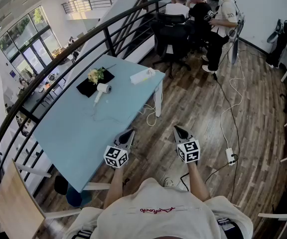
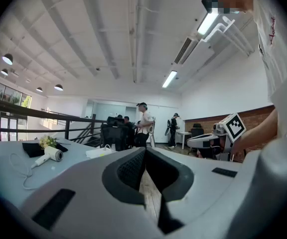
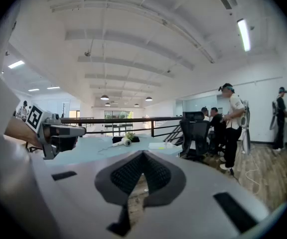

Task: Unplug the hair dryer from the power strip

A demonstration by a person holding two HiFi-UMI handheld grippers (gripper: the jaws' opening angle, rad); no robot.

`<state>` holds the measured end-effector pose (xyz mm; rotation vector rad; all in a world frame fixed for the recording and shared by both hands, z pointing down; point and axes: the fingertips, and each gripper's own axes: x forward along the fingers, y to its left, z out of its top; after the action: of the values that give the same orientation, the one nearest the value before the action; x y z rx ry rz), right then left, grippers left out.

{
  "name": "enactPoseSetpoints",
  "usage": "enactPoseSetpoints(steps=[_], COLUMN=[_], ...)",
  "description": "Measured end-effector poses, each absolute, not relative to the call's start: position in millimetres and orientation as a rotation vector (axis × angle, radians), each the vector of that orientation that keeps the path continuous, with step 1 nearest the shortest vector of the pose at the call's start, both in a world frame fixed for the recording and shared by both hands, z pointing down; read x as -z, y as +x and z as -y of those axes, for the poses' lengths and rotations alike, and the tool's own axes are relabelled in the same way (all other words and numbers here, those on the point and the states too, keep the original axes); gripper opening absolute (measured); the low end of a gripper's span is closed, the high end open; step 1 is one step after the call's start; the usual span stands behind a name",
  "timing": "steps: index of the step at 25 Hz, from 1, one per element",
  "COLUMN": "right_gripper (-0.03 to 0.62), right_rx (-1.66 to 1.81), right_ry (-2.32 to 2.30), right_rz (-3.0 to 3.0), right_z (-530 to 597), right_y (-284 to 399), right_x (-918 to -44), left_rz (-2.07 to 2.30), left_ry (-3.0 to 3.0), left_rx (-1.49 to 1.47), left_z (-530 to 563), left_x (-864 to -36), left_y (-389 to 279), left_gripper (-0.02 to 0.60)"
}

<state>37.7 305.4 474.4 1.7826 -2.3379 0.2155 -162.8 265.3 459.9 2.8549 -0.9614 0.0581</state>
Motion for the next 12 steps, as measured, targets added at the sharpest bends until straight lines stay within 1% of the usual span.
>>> enactPoseSetpoints(steps=[12], right_gripper=[0.017], right_rx=[-0.248], right_ry=[1.718], right_rz=[2.384], right_z=[-308], right_y=[49], right_x=[-486], left_rz=[0.997], left_ry=[2.829], left_rx=[-0.058], left_z=[-269], left_x=[-463], left_y=[-141], left_gripper=[0.009])
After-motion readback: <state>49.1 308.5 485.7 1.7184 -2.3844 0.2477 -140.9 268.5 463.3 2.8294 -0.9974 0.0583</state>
